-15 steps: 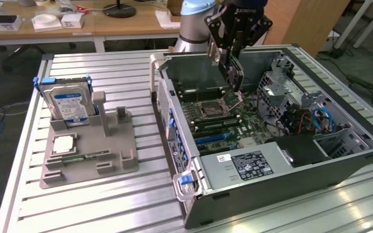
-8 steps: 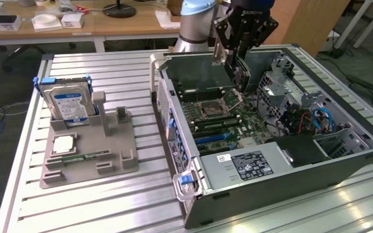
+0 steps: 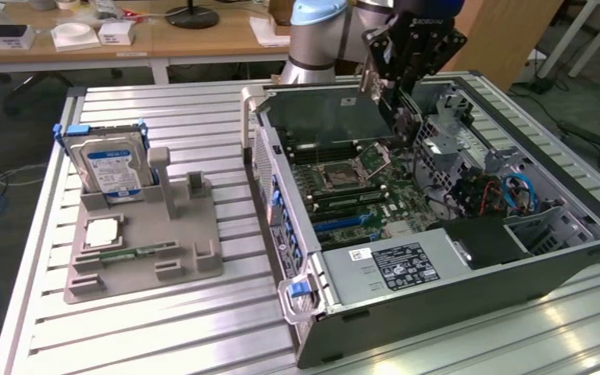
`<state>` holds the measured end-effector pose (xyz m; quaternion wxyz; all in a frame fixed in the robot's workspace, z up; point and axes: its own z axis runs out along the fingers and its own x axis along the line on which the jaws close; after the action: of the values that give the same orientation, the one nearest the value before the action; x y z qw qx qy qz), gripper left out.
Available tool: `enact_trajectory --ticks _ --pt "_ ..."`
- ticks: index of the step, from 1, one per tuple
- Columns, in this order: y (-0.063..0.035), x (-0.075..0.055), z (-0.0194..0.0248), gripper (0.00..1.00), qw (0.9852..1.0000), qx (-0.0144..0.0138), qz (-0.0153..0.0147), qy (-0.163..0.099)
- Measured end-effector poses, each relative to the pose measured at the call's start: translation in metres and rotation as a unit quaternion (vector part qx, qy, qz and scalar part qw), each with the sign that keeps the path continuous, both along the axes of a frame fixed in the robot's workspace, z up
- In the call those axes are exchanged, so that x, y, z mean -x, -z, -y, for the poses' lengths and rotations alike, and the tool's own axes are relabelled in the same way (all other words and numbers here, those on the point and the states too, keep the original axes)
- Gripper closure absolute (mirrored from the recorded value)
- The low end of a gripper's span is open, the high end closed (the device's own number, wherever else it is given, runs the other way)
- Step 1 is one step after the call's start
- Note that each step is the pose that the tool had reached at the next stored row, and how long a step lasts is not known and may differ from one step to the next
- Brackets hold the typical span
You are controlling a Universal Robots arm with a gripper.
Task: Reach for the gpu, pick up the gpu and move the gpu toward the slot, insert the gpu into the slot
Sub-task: 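Pick up the gpu and move the gpu toward the slot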
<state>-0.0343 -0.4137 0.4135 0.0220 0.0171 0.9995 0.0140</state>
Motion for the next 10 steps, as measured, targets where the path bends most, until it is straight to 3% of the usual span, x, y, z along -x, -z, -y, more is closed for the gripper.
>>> enact_trajectory --ticks 4,10 --pt "0.0000 -0.0105 0.0001 0.74 1.0000 0.0000 0.0000 0.000" --pt "0.0000 -0.0113 0.0000 0.74 1.0000 0.0000 0.0000 0.000"
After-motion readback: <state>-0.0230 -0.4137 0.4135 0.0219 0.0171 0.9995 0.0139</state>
